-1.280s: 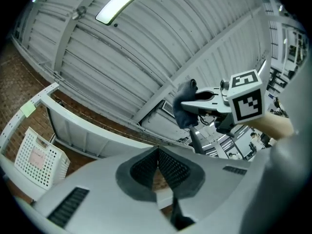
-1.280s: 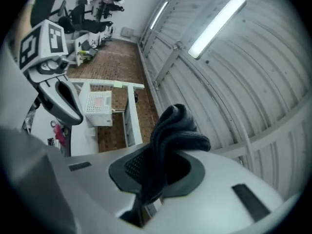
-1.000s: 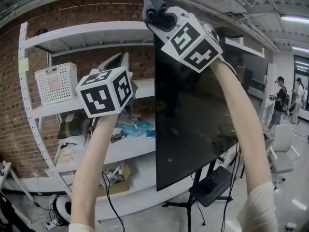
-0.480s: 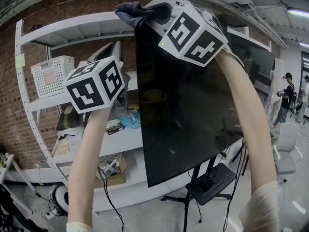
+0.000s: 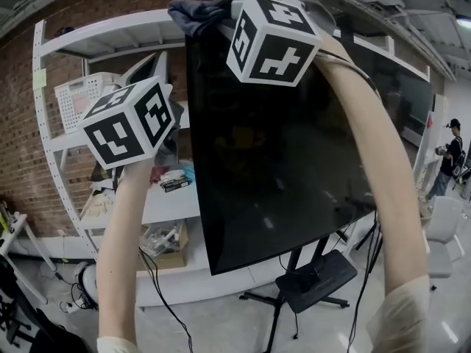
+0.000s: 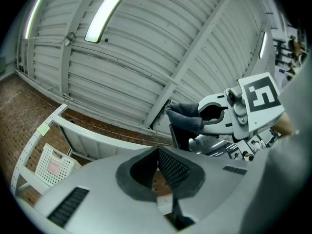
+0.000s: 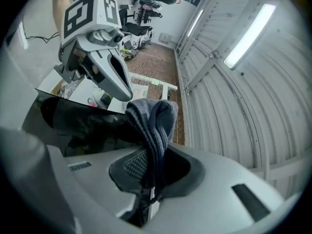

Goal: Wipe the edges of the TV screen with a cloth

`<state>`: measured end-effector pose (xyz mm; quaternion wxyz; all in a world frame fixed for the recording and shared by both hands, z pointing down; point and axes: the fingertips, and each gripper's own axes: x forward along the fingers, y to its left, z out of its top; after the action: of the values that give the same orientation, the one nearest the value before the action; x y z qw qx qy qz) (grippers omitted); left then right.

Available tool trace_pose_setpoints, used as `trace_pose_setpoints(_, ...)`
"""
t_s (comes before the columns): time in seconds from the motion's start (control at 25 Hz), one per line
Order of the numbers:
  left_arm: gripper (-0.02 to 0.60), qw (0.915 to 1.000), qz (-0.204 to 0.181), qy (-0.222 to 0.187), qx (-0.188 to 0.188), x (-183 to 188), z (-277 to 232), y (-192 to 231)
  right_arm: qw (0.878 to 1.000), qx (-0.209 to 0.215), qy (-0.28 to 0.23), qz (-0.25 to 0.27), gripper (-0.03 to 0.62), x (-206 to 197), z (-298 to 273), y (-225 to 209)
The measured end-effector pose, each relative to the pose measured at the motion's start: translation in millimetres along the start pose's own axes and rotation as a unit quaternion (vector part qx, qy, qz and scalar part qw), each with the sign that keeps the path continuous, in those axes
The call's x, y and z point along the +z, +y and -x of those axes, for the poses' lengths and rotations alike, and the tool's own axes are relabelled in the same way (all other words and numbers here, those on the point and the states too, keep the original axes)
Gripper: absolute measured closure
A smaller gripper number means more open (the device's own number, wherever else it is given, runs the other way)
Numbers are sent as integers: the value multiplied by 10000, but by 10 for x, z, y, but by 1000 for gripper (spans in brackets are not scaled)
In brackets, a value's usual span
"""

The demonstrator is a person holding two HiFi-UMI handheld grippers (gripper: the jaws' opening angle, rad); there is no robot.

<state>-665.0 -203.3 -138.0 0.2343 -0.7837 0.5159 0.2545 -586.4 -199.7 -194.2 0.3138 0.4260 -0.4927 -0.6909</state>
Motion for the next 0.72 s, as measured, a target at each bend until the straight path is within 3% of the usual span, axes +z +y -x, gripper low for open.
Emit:
trace_pose_setpoints(0.4, 567, 9999, -155, -19, -35, 128, -2, -252, 9996, -105, 44, 261, 545, -44, 20, 62)
trace_pose_setpoints(0.72, 566, 9988, -361, 30, 333, 153, -67, -652, 9990, -166, 87, 394, 545, -544, 177, 81)
